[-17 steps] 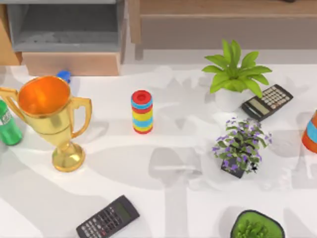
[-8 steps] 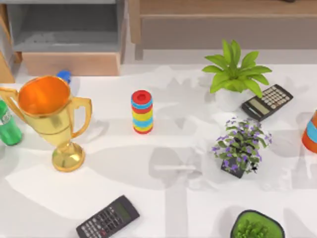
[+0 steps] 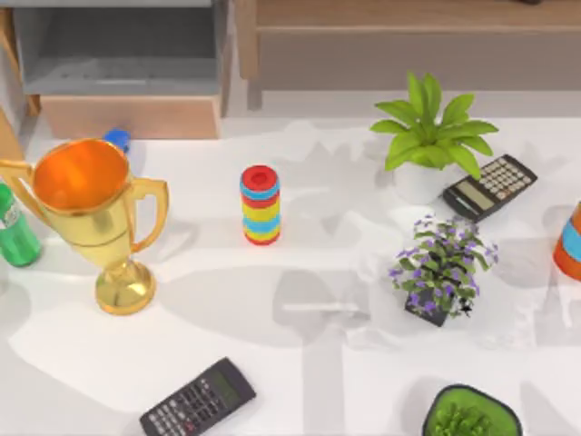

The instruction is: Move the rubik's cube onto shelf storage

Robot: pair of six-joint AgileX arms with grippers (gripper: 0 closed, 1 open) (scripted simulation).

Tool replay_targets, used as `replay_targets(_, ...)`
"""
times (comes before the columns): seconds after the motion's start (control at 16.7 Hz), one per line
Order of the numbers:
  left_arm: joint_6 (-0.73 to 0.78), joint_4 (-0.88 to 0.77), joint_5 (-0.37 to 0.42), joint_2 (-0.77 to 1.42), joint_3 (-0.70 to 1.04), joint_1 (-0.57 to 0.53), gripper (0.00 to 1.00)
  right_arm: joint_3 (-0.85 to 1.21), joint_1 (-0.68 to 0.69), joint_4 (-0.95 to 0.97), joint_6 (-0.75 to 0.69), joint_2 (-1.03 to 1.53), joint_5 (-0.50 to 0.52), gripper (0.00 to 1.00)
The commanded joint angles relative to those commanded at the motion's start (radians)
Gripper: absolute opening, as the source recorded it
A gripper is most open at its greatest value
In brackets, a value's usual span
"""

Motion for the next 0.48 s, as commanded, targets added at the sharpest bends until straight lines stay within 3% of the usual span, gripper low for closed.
replay_targets(0.48,0.006,0.112,0.077,-0.085,-0.205,0.078,0.00,0.000,0.000,0.000,0.000,0.000,0.000,1.00)
